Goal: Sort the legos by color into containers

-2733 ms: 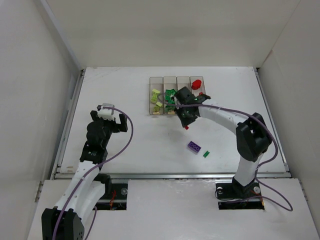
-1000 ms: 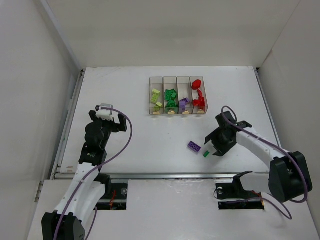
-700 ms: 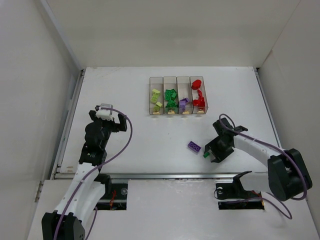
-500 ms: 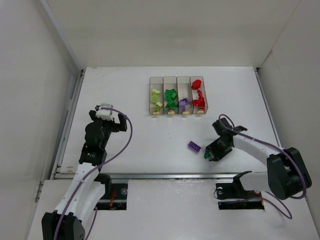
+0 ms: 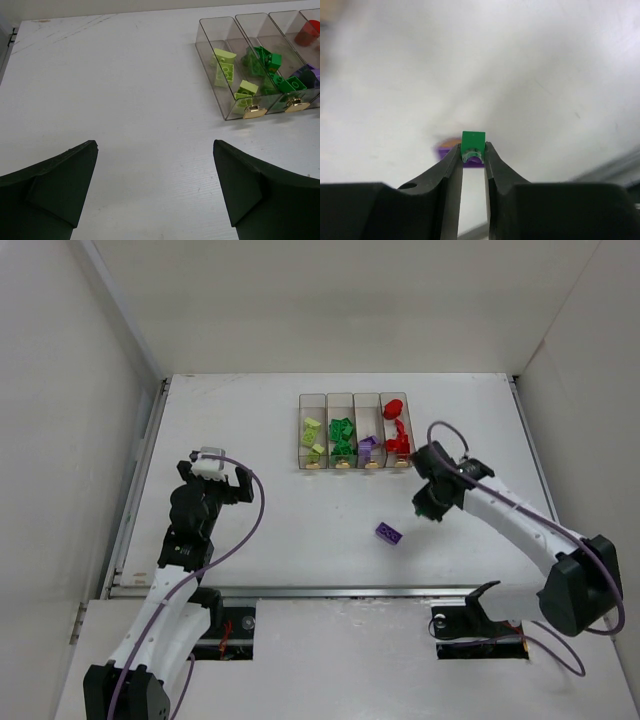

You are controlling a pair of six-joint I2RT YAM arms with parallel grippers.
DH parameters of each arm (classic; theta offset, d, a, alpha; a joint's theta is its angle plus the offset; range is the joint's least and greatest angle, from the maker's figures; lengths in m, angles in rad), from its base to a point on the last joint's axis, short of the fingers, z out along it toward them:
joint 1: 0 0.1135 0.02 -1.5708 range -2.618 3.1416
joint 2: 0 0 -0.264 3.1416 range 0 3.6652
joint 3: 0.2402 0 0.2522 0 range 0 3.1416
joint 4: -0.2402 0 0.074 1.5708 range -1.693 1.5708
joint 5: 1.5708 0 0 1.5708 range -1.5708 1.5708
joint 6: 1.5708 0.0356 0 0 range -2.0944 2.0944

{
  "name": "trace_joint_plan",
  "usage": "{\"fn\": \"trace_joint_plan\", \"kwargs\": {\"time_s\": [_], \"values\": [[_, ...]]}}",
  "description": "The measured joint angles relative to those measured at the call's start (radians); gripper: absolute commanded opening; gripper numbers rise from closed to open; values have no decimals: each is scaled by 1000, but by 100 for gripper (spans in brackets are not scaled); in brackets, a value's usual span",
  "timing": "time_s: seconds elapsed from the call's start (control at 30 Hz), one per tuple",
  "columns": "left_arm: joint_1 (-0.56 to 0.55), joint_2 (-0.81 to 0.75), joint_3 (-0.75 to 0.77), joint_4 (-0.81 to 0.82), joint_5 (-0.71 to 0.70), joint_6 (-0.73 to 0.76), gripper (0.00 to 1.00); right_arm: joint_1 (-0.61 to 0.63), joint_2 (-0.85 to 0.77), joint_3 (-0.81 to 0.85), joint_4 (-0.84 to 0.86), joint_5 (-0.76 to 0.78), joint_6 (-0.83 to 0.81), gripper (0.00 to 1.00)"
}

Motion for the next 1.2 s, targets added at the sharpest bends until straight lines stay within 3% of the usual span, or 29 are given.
{"fn": "trace_joint_plan", "kwargs": {"time_s": [0.07, 0.2, 0.27, 0.47, 0.63, 0.8, 0.9, 1.1, 1.2], "values": [[0, 0, 0, 0, 0, 0, 99, 41, 18, 151, -6, 137, -74, 0], [9, 2, 0, 0, 0, 0, 99, 104, 132, 385, 157, 255, -454, 0], [14, 4, 0, 0, 0, 0, 99, 111, 273, 536, 253, 191, -671, 0], [53, 7, 0, -1, 10, 1, 99, 110, 787, 1059, 293, 3, -1037, 0], [115, 10, 0, -2, 31, 3, 99, 110, 975, 1133, 298, -83, -1162, 0], [194, 29, 0, -13, 65, -5, 99, 109, 1001, 1138, 300, -138, -1214, 63], [222, 44, 0, -23, 94, -15, 99, 110, 1000, 1154, 306, -171, -1237, 82], [245, 67, 0, -41, 148, -31, 99, 110, 939, 1126, 301, -169, -1246, 84], [249, 68, 0, -42, 159, -35, 99, 110, 801, 1015, 281, -161, -1250, 92]]}}
